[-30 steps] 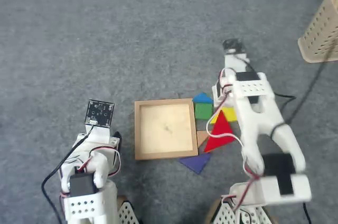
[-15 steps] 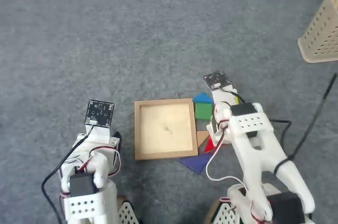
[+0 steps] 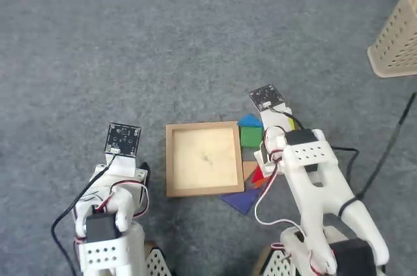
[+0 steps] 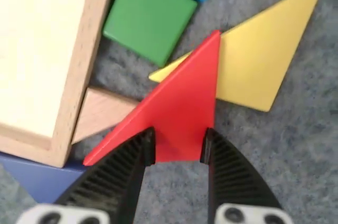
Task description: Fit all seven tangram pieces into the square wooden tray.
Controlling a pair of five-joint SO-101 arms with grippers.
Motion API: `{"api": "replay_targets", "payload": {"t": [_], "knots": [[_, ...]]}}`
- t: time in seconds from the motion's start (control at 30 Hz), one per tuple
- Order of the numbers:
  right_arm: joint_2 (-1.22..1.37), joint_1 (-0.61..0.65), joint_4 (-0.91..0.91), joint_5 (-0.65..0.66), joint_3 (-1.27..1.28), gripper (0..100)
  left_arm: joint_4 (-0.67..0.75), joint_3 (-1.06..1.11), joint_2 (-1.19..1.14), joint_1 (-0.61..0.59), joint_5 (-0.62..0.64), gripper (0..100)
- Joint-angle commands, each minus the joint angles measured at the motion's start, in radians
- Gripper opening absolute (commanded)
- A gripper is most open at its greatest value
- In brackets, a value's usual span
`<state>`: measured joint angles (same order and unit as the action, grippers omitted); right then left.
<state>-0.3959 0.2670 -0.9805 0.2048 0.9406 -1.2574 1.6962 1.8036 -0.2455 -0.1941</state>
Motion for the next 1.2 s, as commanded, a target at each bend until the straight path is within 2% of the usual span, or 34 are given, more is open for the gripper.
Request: {"api": "replay_targets", "payload": {"t": [0.0, 0.23, 0.63, 0.97, 1.17], "knots": [[0.108, 0.013, 0.018, 0.017, -0.114, 15.1, -0.005, -0.010, 0.006, 0.002, -0.005, 17], [0.409, 0.016, 0.022, 0.014, -0.322, 15.1, -0.005, -0.010, 0.006, 0.002, -0.005, 17], [0.458, 0.010, 0.012, 0.063, -0.592, 15.2, -0.005, -0.010, 0.006, 0.002, -0.005, 17], [0.447, 0.050, -0.047, -0.198, -0.617, 15.8, -0.005, -0.010, 0.006, 0.002, -0.005, 17], [0.464, 0.131, -0.061, -0.301, -0.620, 29.2, -0.005, -0.010, 0.006, 0.002, -0.005, 17]]}}
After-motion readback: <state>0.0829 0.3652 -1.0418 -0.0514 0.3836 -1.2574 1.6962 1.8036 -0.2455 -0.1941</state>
